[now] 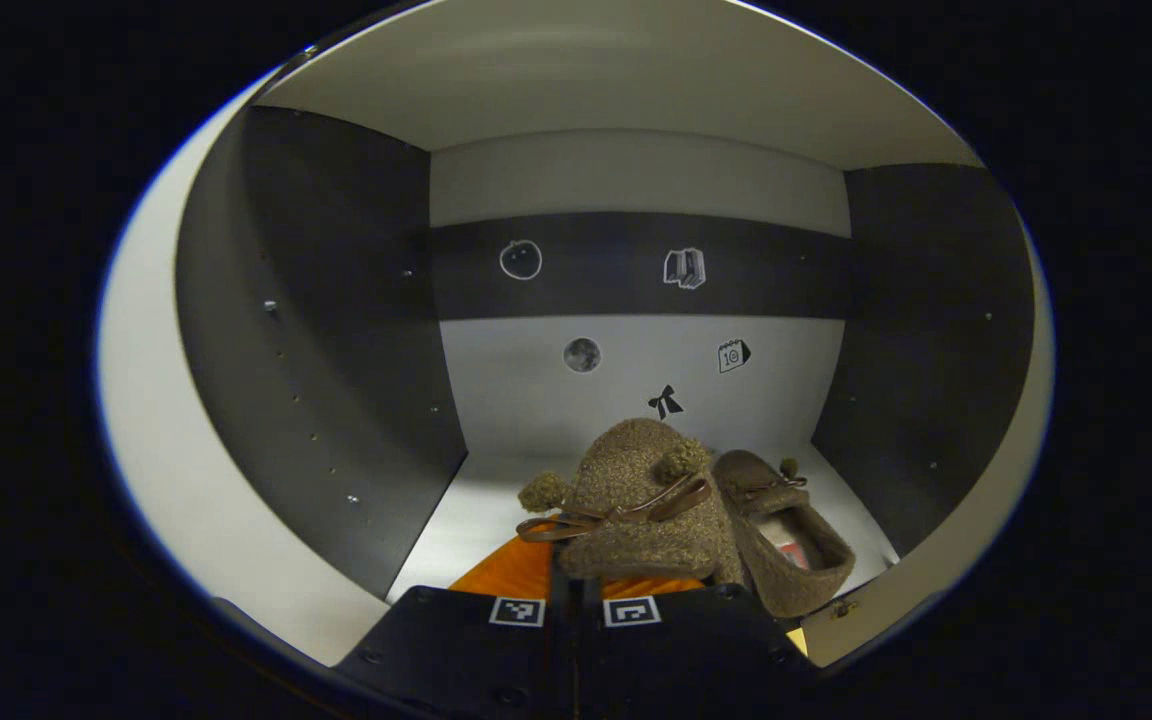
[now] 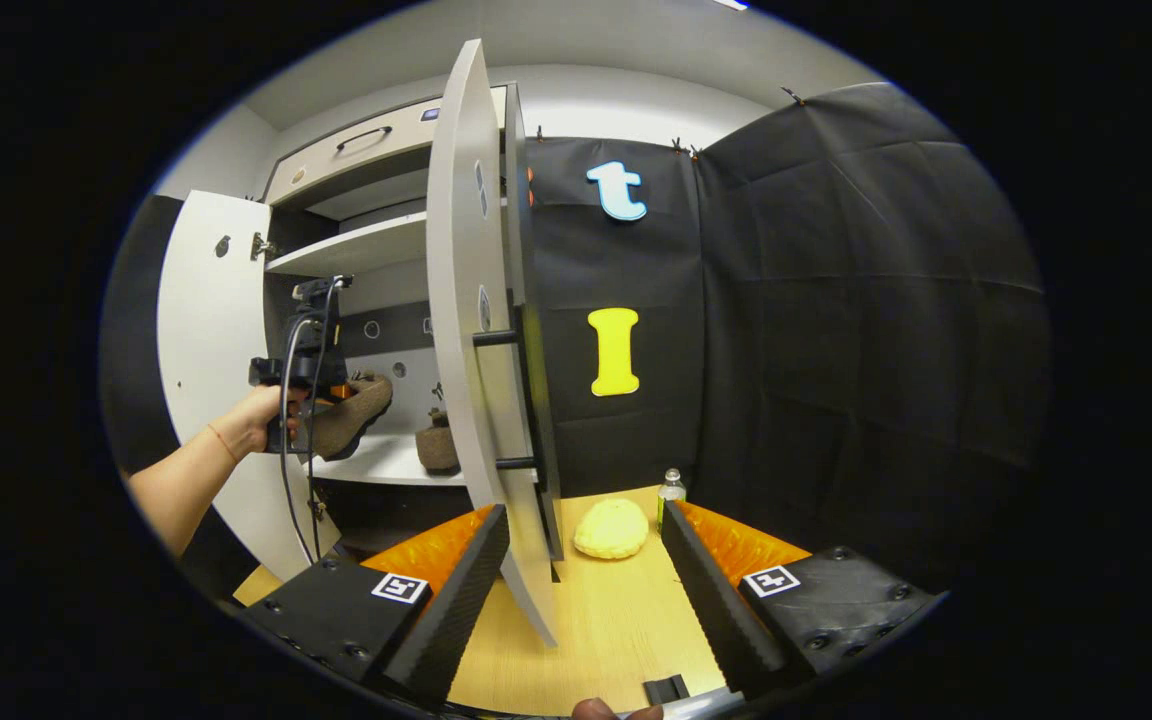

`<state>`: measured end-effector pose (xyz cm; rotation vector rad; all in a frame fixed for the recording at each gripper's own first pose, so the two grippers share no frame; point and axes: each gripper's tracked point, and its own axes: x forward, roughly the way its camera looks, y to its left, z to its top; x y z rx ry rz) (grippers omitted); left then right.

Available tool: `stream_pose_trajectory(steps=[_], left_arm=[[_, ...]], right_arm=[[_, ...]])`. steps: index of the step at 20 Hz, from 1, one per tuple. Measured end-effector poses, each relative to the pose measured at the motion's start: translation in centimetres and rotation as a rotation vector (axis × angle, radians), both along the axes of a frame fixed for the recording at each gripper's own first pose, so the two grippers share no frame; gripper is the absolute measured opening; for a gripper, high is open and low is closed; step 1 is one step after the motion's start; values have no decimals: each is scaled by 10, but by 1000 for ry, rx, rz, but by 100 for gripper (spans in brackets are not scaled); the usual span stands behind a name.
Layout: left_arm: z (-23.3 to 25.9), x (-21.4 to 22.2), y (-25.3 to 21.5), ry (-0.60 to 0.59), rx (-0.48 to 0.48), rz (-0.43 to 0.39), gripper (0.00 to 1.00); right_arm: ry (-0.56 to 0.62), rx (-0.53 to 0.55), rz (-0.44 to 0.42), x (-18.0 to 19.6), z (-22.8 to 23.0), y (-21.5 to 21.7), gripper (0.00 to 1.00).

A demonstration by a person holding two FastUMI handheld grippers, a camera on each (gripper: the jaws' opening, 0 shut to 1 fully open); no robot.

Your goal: Grab one shoe with the right hand and put it into the shoe cabinet, grab the other shoe with the left hand and put it into the shoe cabinet; then close the right door with the right hand and the left door with the left hand.

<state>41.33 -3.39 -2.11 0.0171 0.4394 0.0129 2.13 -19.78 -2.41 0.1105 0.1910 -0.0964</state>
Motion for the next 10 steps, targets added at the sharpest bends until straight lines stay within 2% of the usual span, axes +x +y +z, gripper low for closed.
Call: stream_pose_trajectory(steps=[2, 5, 10], left_arm=[[-23, 25, 0, 74, 1, 11, 7], [-55, 48, -1, 162, 53, 24, 7], [-83, 69, -6, 227, 103, 31, 7]], right_arm=[[2, -5, -10, 1, -1, -7, 99], [-1, -20, -26, 4, 1, -14, 99], [13, -18, -43, 11, -5, -30, 99]])
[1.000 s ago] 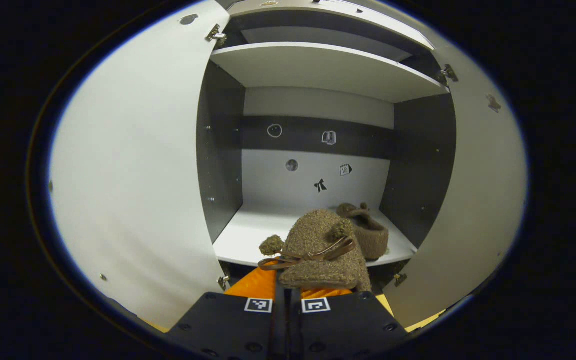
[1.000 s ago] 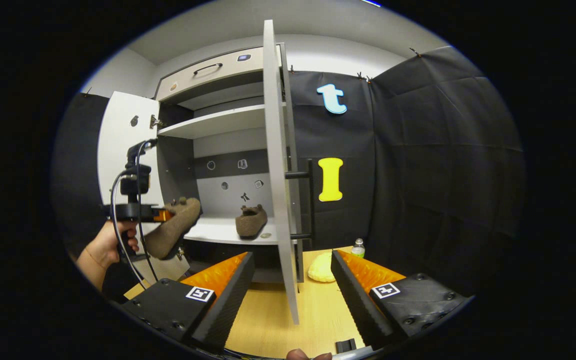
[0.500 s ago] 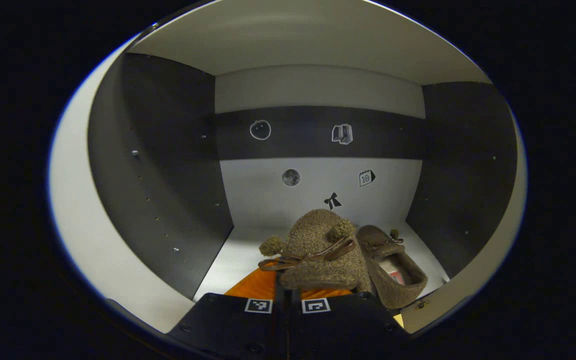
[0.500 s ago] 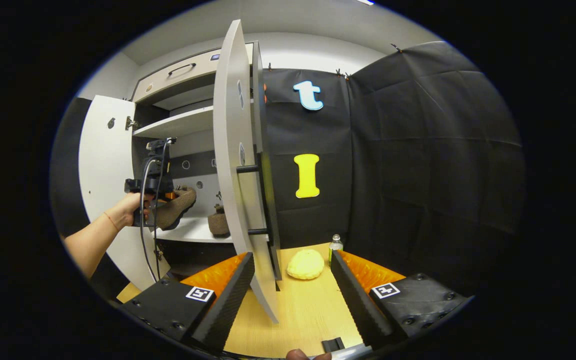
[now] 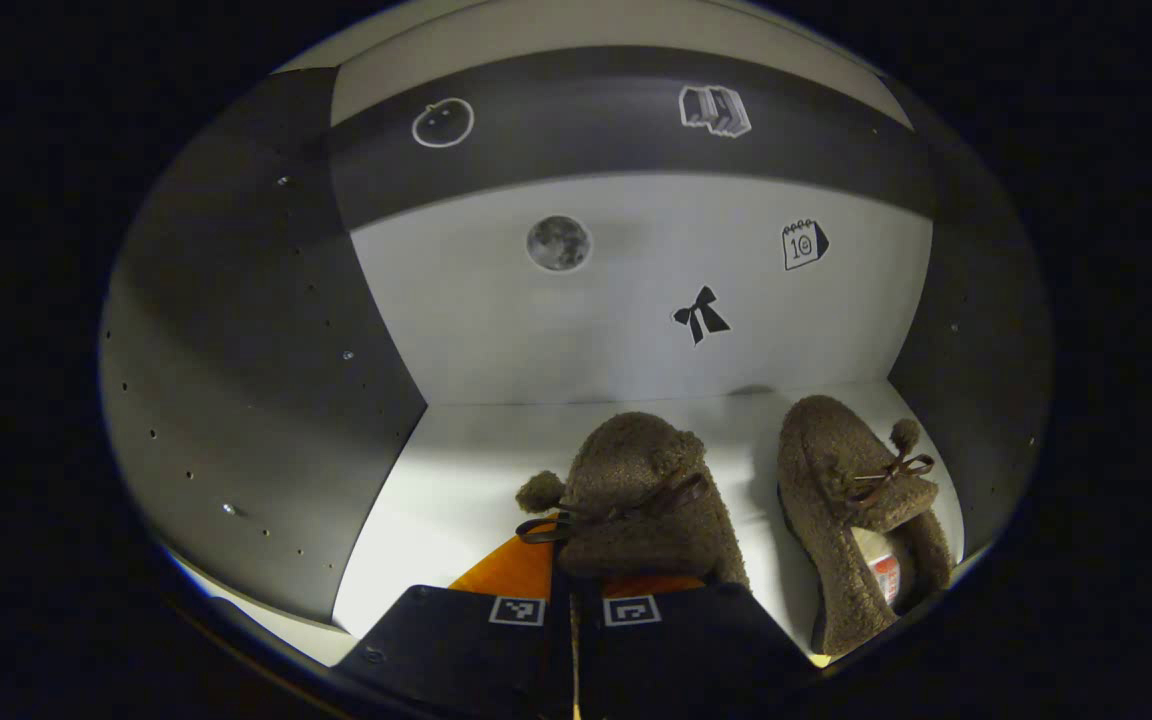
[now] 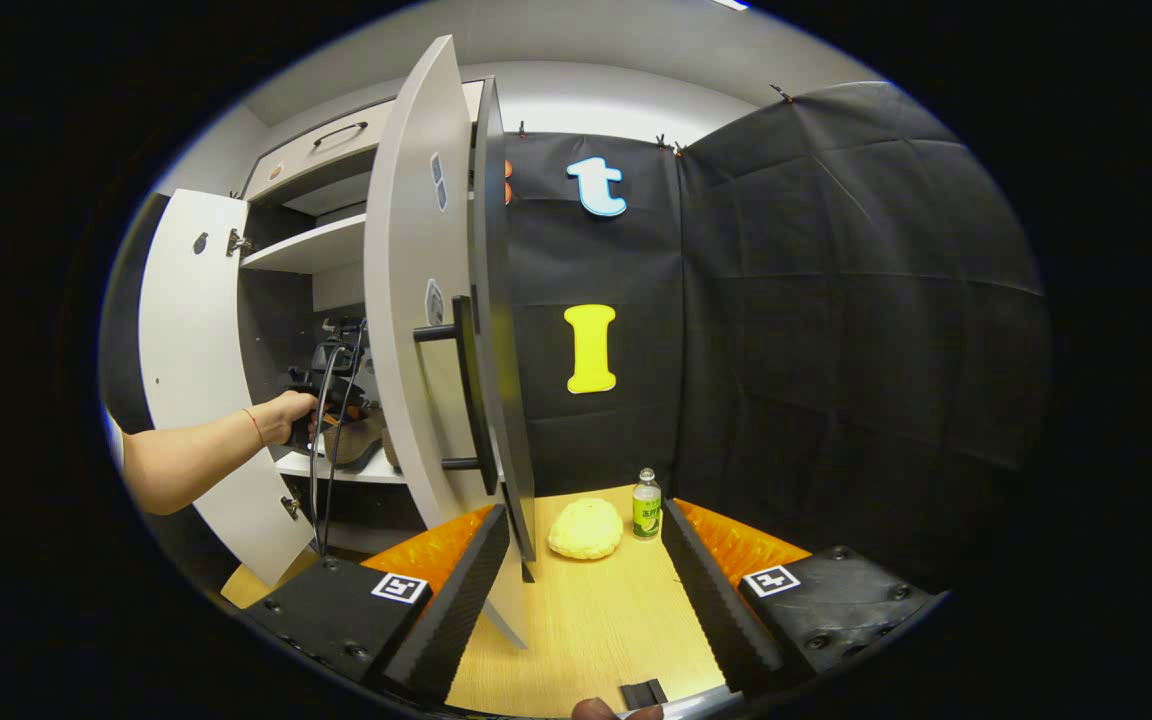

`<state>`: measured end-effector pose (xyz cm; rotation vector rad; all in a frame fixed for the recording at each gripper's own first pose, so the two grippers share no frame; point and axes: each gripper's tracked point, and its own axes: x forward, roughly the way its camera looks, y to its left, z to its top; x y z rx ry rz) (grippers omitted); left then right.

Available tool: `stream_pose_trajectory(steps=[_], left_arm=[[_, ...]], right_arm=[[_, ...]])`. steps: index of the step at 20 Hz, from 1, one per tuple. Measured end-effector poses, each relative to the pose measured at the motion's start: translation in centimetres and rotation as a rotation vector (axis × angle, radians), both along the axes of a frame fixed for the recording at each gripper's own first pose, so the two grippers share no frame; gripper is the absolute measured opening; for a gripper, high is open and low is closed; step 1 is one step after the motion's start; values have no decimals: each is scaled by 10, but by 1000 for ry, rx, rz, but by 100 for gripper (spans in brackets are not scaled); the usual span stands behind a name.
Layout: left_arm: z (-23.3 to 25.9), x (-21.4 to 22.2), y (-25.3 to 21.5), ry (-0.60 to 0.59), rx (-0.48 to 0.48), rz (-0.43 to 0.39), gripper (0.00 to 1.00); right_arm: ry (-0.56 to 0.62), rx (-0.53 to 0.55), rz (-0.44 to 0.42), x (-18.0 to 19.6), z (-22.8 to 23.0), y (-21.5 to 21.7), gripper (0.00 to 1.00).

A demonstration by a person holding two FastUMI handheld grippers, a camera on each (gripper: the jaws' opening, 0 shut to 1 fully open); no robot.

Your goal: Grab one shoe with the right hand and put it into the shoe cabinet, grab the other shoe with the left hand and put it into the shoe cabinet; then close the right door with the right hand and the left door with the left hand.

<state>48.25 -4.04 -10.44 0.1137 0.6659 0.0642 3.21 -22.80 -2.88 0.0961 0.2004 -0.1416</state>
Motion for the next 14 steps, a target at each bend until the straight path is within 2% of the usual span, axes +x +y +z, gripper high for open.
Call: stream_pose_trajectory(steps=[4, 6, 7, 9, 11, 12, 14], left_arm=[[-6, 6, -3, 19, 43, -12, 7], [-4, 2, -5, 28, 57, -27, 11], [-3, 0, -4, 28, 62, -29, 19], [0, -6, -5, 28, 53, -36, 22], [2, -14, -3, 31, 40, -33, 37], [5, -19, -4, 22, 32, -38, 41], [13, -31, -4, -13, 42, -57, 57]], right_arm=[[-1, 4, -1, 9, 0, -4, 99], [-1, 10, -1, 12, 1, -6, 99], [4, 11, -1, 13, 0, -7, 99], [12, 19, 0, 17, -1, -8, 99], [21, 31, 2, 21, -2, -5, 99], [20, 33, 4, 22, -1, -5, 99], [17, 28, 6, 24, 3, -4, 99]])
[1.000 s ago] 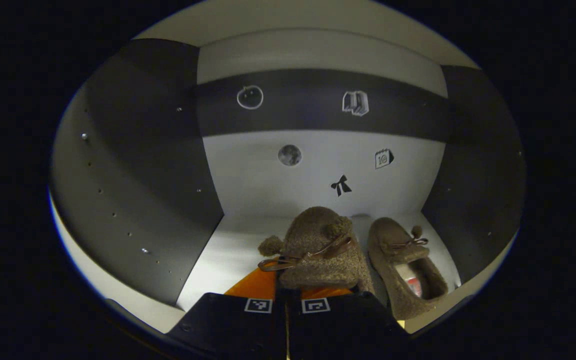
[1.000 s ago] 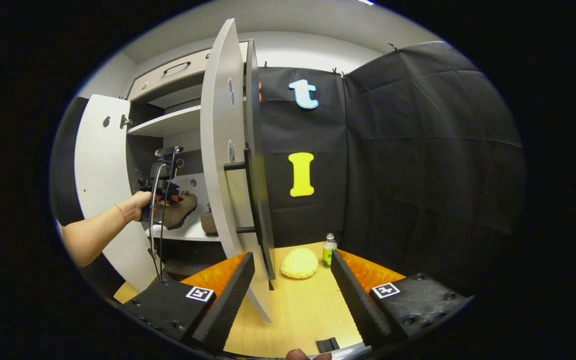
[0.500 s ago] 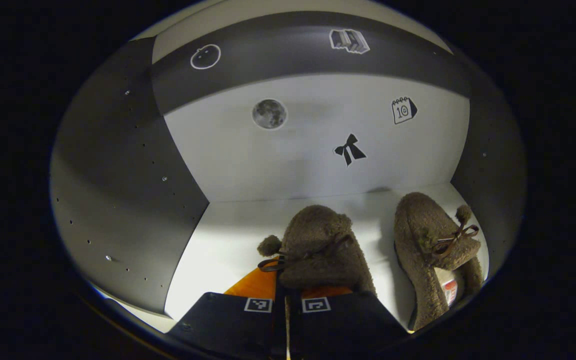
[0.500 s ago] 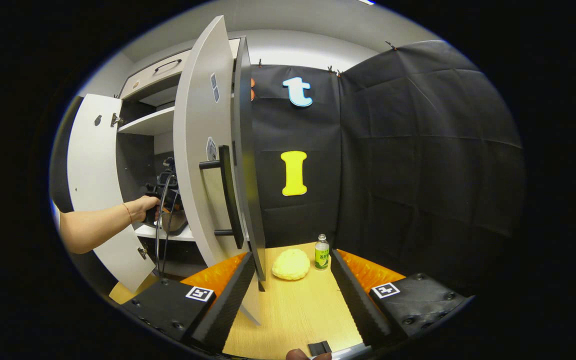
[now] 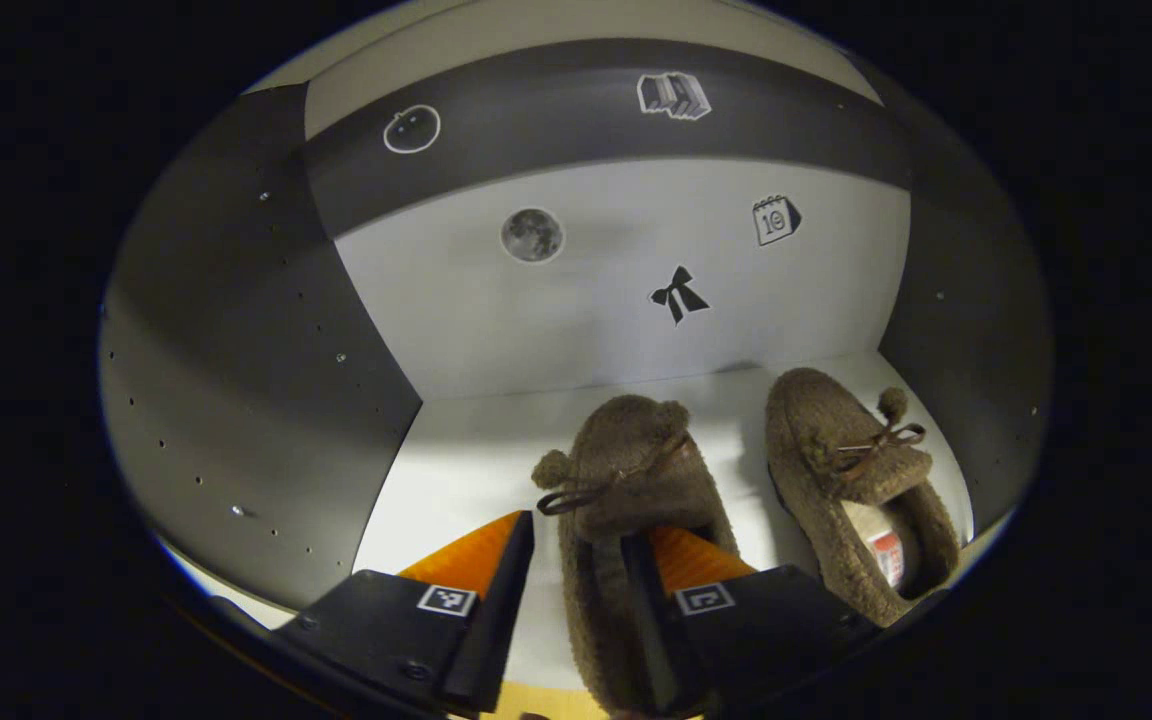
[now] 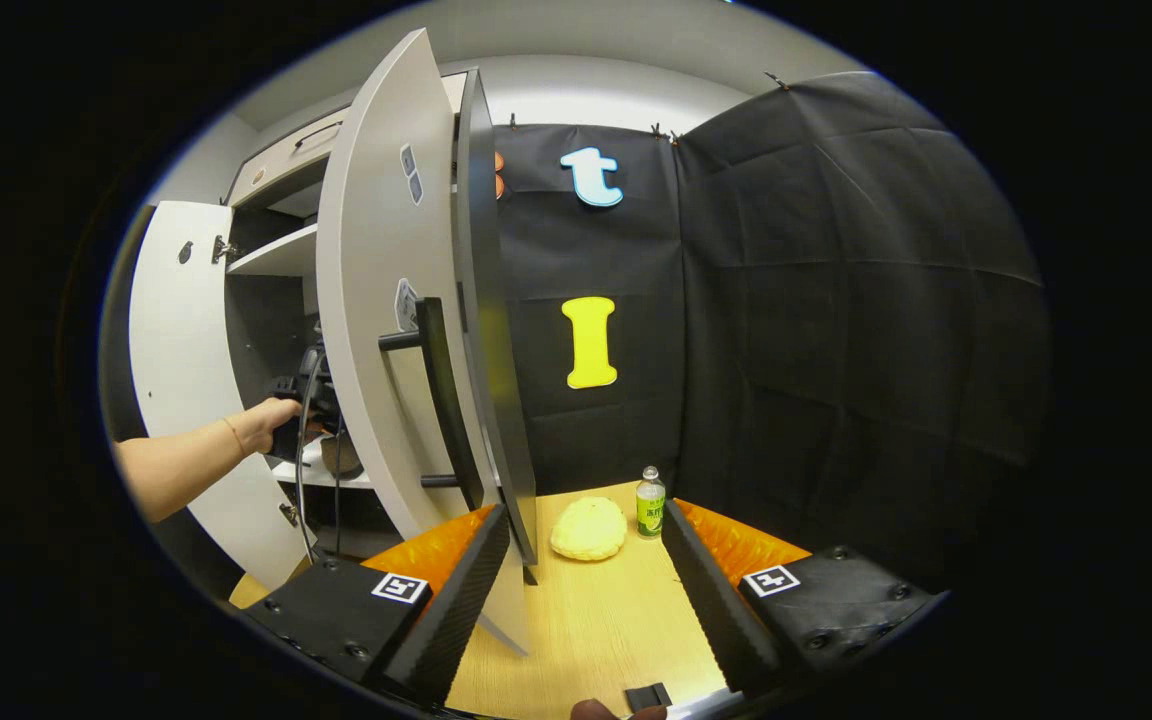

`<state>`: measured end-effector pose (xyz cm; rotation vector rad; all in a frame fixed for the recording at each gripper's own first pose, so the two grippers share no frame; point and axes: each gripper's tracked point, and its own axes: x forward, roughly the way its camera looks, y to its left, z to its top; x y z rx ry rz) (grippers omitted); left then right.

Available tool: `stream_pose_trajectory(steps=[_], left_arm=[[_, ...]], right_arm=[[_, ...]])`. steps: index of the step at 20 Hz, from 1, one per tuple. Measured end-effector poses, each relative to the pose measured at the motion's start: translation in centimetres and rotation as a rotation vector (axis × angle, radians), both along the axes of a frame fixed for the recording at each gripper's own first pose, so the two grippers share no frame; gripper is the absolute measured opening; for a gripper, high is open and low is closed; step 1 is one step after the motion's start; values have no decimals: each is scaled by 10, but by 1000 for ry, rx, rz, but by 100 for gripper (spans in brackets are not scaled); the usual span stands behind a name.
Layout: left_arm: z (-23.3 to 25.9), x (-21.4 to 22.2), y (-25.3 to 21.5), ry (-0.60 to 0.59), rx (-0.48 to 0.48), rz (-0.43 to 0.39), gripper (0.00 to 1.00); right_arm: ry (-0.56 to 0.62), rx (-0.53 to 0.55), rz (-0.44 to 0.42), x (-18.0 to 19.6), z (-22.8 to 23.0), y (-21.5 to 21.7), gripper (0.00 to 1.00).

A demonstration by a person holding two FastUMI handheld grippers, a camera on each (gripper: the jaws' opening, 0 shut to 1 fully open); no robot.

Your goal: Grab one shoe with the right hand and put it into the shoe cabinet, grab the other shoe with the left hand and put it into the shoe cabinet; then close the right door with the right hand and the left door with the left hand.

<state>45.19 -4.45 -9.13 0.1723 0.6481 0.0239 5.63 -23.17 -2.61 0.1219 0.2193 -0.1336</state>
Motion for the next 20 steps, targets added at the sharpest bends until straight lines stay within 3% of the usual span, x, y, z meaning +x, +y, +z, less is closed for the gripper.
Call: stream_pose_trajectory(steps=[1, 2, 8, 14, 20], left_arm=[[6, -6, 2, -29, 24, -11, 68], [12, -12, 2, -53, 46, -29, 73], [56, -62, -15, -227, 49, -109, 96], [113, -145, -22, -417, -23, -134, 96], [151, -245, -6, -570, -163, -112, 94]], right_arm=[[0, -1, 1, 2, 1, 1, 98], [-3, -1, 5, 4, 3, 2, 99], [-45, -7, -25, 22, 12, -5, 98], [-105, 15, -14, 43, 32, -5, 100], [-118, -4, 2, 48, 38, 4, 98]])
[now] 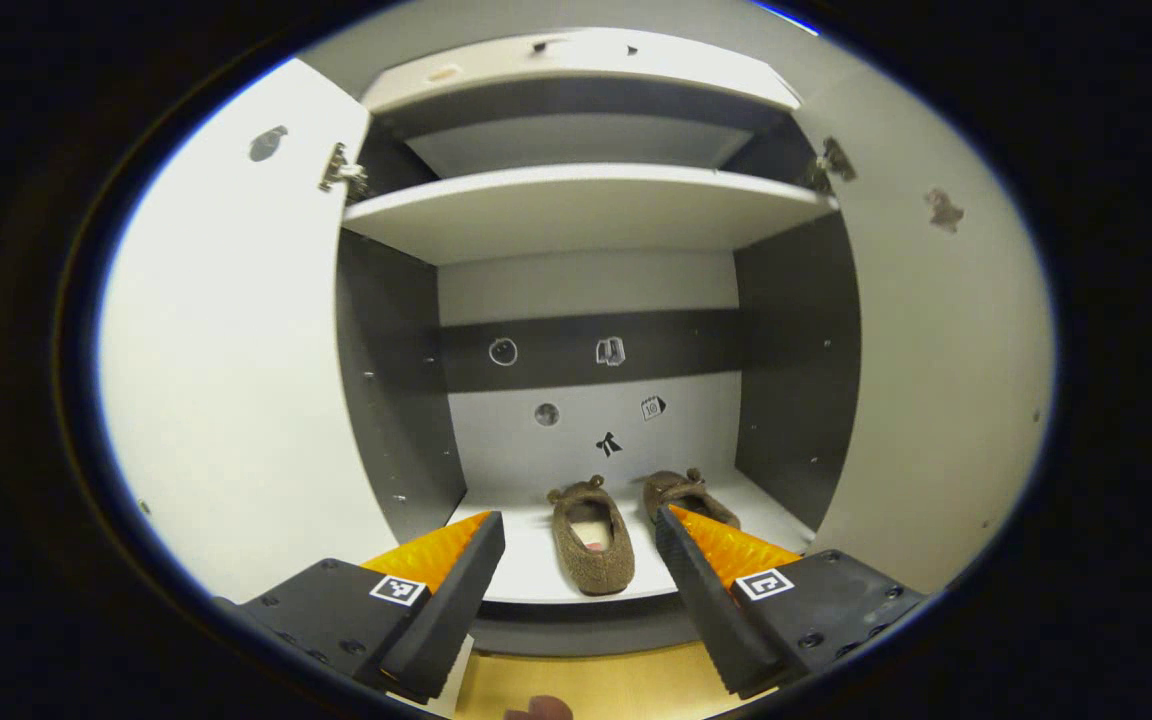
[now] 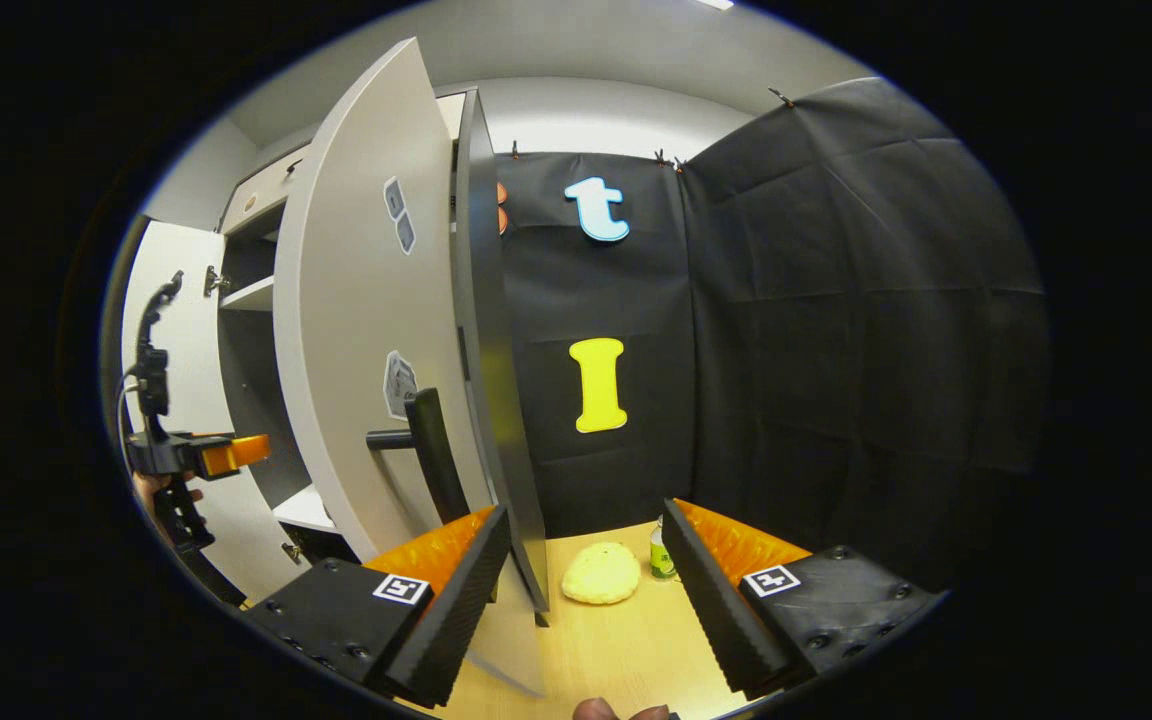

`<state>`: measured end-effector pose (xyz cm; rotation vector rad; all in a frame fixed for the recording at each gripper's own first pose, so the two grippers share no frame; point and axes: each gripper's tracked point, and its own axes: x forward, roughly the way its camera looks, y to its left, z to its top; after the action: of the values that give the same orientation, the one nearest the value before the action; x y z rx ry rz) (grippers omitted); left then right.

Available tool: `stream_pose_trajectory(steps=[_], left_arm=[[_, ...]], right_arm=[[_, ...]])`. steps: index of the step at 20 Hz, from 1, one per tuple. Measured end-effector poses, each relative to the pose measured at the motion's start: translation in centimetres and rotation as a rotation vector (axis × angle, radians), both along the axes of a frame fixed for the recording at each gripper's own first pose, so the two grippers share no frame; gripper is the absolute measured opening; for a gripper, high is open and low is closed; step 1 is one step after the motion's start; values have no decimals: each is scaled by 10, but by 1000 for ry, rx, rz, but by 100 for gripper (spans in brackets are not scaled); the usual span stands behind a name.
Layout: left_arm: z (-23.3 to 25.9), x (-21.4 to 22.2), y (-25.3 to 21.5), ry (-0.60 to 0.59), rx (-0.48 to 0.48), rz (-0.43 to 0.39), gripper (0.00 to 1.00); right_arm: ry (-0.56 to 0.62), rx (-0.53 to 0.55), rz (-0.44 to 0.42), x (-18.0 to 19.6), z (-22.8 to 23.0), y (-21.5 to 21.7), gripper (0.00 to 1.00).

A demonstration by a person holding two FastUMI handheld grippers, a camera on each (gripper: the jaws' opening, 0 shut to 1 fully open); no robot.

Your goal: Grab one shoe with the right hand and put it into the shoe cabinet, grab the other shoe with the left hand and put it into the shoe cabinet; then close the right door with the right hand and the left door with the left hand.

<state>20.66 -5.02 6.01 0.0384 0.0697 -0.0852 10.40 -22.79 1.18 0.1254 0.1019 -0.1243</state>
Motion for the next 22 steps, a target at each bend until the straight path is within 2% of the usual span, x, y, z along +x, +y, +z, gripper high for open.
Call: stream_pose_trajectory(steps=[4, 5, 8, 14, 22], left_arm=[[-4, -65, 31, -21, -25, 11, 99], [-9, -78, 39, -15, -29, 18, 96], [-21, -111, 68, -6, -40, 51, 96], [-37, -160, 110, 14, -42, 111, 96], [-35, -189, 171, 0, -62, 211, 97]], right_arm=[[-10, -5, 15, -2, 3, 7, 98], [-14, -18, 9, -2, 4, 8, 98], [-16, -21, -10, -4, 4, 11, 98], [-22, -34, -47, -5, 4, 23, 98], [-29, -25, 9, -7, 3, 72, 98]])
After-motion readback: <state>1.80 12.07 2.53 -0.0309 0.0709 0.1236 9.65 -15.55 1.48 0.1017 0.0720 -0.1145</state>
